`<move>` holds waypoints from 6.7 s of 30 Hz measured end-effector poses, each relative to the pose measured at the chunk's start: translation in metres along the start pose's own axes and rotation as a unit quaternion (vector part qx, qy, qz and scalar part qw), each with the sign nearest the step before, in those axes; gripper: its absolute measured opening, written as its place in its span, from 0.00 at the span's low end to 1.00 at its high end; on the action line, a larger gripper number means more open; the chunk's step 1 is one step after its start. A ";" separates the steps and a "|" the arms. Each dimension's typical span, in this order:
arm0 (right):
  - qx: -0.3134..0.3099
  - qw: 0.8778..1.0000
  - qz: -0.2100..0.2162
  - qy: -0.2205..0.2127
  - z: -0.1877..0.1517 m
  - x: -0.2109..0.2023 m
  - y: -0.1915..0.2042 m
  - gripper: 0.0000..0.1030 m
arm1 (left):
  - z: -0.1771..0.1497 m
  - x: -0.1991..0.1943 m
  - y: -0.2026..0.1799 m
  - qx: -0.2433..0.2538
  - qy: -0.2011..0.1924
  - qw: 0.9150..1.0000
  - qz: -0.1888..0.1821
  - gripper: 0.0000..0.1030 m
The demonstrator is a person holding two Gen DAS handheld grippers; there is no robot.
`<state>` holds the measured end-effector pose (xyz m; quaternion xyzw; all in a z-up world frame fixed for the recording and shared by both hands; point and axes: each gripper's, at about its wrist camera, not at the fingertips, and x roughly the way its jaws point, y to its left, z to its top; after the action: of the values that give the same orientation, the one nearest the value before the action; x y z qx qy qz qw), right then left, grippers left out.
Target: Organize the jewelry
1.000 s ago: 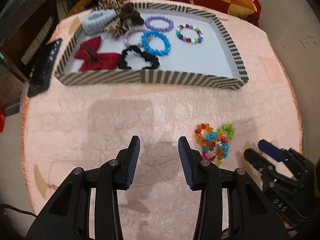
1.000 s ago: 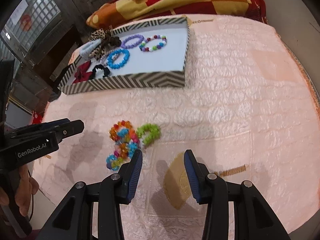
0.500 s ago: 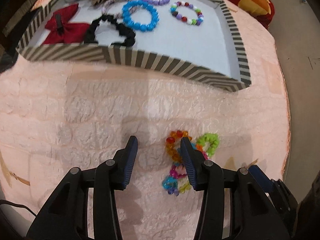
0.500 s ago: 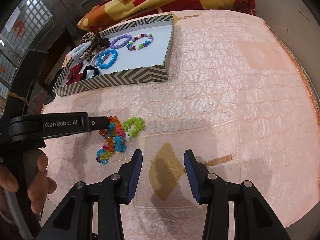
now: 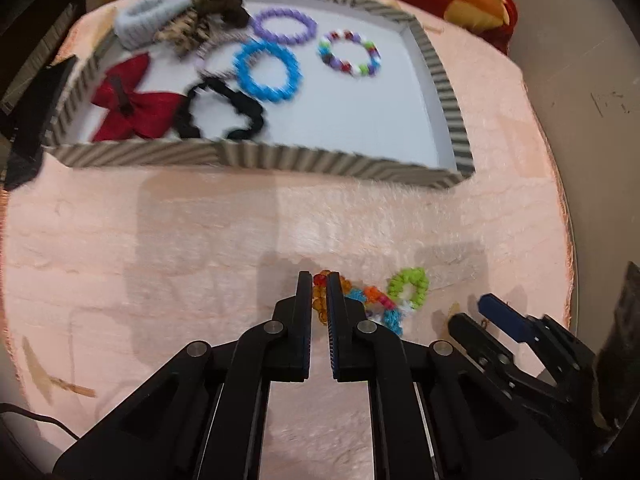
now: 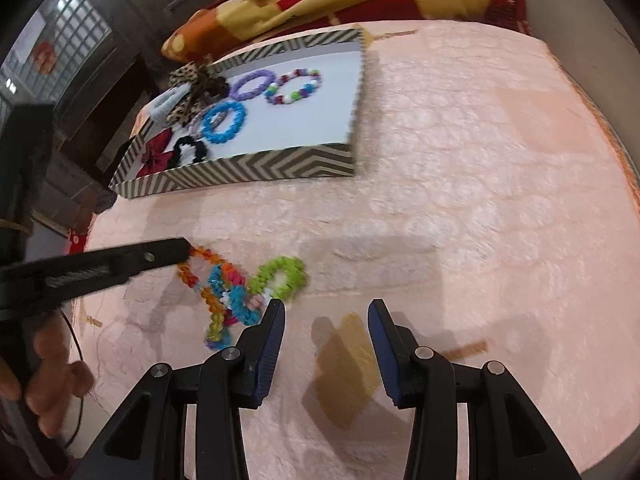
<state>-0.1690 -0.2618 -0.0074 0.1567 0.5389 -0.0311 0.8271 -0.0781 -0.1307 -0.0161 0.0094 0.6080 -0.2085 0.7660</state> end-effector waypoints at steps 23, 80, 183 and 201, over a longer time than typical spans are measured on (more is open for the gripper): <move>-0.065 0.998 -0.009 -0.009 0.018 0.021 0.041 0.07 | 0.009 -0.042 0.068 -0.039 -0.036 0.999 0.012 0.05; -0.061 0.987 -0.004 -0.151 0.114 -0.084 0.036 0.05 | 0.079 -0.101 -0.014 0.069 -0.111 0.991 0.012 0.05; 0.004 0.987 -0.030 -0.158 0.081 -0.072 0.078 0.65 | 0.020 -0.123 0.031 0.014 -0.186 0.971 0.149 0.37; 0.003 0.988 -0.029 -0.151 0.079 -0.068 0.083 0.68 | 0.015 -0.136 0.041 0.007 -0.197 0.969 0.149 0.46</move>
<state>-0.1094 -0.2137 0.1015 0.1370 0.4120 -0.0800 0.8973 -0.0740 -0.0558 0.1052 0.0637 0.4351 -0.0939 0.8932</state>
